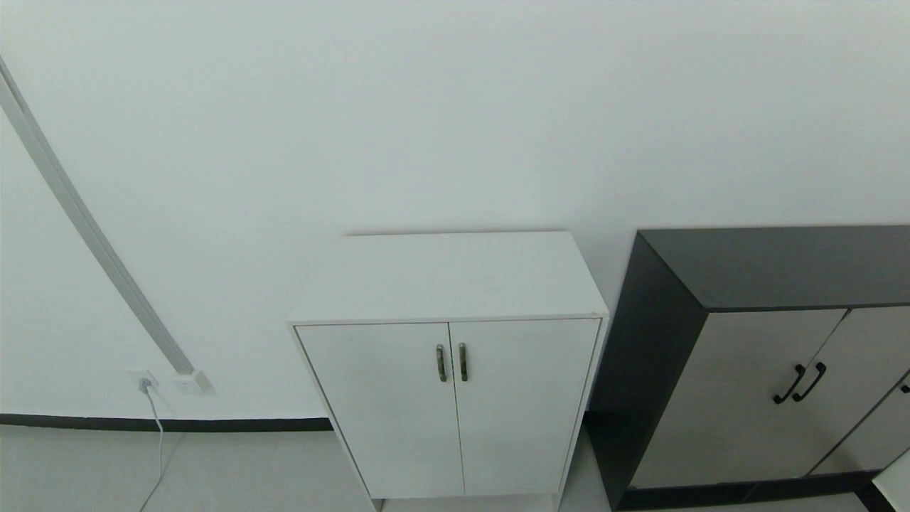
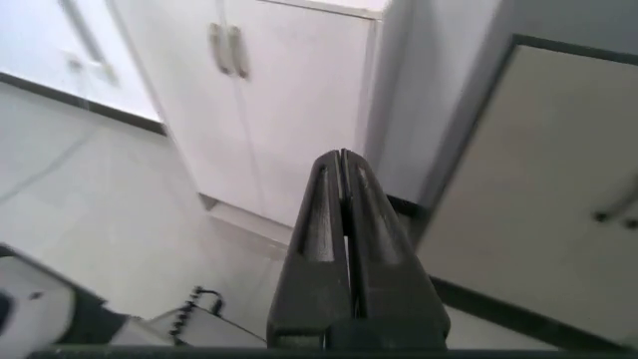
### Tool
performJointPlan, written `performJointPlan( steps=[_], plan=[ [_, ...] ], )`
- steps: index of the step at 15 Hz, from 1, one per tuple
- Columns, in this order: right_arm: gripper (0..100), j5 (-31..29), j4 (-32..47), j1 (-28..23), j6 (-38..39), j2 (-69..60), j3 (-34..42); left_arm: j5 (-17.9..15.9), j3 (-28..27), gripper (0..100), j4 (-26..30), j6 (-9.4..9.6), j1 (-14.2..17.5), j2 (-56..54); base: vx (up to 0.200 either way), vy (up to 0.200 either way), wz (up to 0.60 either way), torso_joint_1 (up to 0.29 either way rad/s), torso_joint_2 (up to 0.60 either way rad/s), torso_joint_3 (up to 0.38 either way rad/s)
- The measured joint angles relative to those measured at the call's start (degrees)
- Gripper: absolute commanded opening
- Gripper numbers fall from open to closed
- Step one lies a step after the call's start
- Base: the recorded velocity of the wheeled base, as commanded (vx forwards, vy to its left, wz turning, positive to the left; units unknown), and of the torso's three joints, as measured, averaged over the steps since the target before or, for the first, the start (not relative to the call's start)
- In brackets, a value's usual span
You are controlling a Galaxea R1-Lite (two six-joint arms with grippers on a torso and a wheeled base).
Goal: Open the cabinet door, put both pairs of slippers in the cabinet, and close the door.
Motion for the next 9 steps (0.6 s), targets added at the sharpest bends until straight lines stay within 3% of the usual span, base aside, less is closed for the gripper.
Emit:
performJointPlan(
  steps=[5, 9],
  plan=[
    [0, 0.1, 0.0, -15.8, -0.7, -0.2, 0.1, 0.0, 0.0, 0, 0.0, 0.0, 0.0, 0.0, 0.0, 0.0, 0.0, 0.0, 0.0, 0.0],
    [0, 0.3, -0.1, -19.3, -0.5, -6.2, 0.2, 0.0, 0.0, 0, 0.0, 0.0, 0.0, 0.0, 0.0, 0.0, 0.0, 0.0, 0.0, 0.0]
  ],
)
